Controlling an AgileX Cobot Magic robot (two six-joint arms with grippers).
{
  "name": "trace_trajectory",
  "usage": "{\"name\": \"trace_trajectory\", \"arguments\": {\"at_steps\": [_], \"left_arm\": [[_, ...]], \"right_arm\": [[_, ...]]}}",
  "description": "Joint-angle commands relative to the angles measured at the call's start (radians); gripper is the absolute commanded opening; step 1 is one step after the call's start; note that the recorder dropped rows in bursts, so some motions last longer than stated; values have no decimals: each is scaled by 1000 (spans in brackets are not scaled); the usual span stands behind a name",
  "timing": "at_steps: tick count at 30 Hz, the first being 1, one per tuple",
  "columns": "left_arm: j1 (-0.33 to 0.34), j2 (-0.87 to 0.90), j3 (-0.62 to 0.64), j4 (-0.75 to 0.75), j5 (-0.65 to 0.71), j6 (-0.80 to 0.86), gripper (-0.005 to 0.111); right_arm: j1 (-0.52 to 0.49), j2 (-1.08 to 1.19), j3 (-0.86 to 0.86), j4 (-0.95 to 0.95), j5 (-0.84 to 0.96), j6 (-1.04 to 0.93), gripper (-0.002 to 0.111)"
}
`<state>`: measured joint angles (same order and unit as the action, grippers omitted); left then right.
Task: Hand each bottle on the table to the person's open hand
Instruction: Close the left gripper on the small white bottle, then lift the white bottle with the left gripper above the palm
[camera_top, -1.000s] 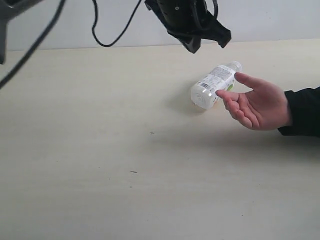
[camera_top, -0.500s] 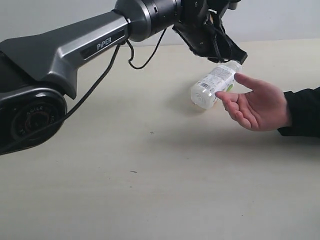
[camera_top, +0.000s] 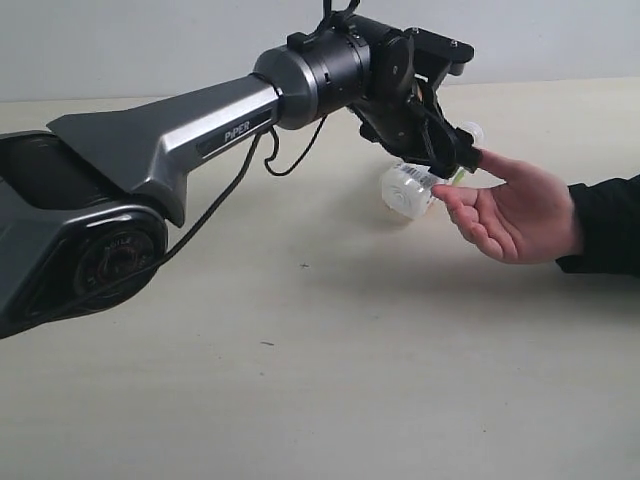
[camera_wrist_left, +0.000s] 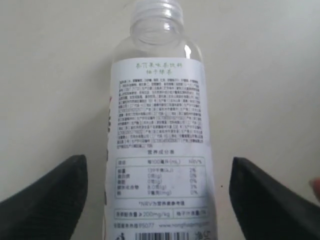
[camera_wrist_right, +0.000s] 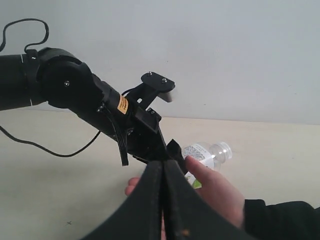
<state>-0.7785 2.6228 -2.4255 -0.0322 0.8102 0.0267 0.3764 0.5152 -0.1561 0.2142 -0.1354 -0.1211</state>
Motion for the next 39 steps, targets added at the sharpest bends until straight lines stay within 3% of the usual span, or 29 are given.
{"name": "trace_trajectory", "arguments": {"at_steps": [1,6,8,9,12,30,39], "left_arm": [[0,32,-4,-10,-20,-8,75],[0,42,-4,-10,-24,-9,71],[0,42,-4,-10,-17,-11,55],[0,42,-4,-10,-4,-11,36],[0,42,-4,-10,14,-11,2],[0,-67,-4,32,41,-114,0],[-4,-125,-4,221,136,-243,0]], "right_arm": [[-4,-3,4,-5,-6,-1,0],[-4,-3,4,-5,-6,-1,0],[-4,-3,4,-5,-6,-1,0],[-4,-3,4,-5,-6,-1,0],[-4,-3,4,-5,-6,-1,0],[-4,-3,4,-5,-6,-1,0],[-4,-3,4,-5,-6,-1,0]]}}
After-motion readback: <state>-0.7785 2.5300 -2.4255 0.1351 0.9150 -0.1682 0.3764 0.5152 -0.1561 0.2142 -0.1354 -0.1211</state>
